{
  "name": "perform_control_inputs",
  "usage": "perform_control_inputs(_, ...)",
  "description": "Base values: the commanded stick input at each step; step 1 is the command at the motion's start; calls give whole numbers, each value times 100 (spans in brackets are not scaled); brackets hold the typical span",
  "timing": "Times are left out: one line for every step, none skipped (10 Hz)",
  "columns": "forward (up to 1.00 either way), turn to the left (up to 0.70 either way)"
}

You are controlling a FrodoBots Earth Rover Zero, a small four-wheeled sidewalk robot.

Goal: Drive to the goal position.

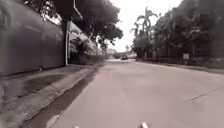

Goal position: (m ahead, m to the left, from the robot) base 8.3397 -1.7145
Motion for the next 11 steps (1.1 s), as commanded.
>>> perform_control_inputs(70,0)
perform_control_inputs(70,0)
perform_control_inputs(70,0)
perform_control_inputs(70,0)
perform_control_inputs(70,0)
perform_control_inputs(70,0)
perform_control_inputs(70,0)
perform_control_inputs(70,0)
perform_control_inputs(70,0)
perform_control_inputs(70,0)
perform_control_inputs(70,0)
